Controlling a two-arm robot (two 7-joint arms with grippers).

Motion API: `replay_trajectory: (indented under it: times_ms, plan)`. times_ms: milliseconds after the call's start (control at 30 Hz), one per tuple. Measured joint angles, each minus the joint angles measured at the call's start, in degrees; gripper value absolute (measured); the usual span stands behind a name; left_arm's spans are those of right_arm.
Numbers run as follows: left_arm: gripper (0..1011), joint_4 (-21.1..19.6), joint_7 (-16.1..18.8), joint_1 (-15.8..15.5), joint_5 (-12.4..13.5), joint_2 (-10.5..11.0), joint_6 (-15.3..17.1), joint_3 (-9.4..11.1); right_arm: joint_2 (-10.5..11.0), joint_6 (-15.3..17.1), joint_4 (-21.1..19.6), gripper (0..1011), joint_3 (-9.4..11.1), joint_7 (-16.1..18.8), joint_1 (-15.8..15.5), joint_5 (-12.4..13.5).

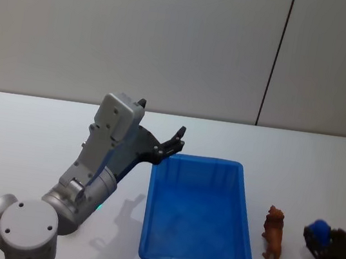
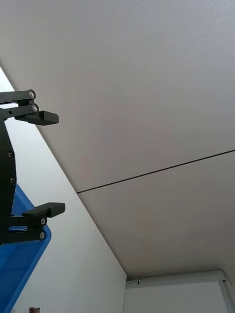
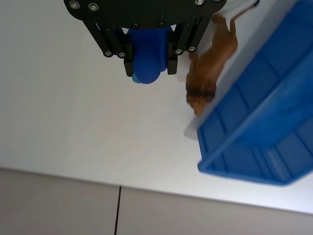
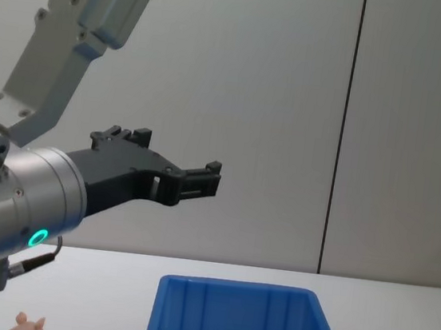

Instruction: Pick up the two dolls from the table and place them into the box.

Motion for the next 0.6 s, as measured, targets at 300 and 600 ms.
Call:
replay_trajectory:
  times_ms: [300, 600]
  plan:
    - [1001, 0.0, 0.0, 0.0, 0.0, 0.0, 0.0, 0.0, -0.8, -3.1, -2.0, 312, 0.1, 0.7, 2.3, 0.1]
    - [1001, 0.0, 0.0, 0.0, 0.0, 0.0, 0.0, 0.0, -2.9, -5.0, -2.7, 262, -1.0, 4.2, 6.6, -0.9]
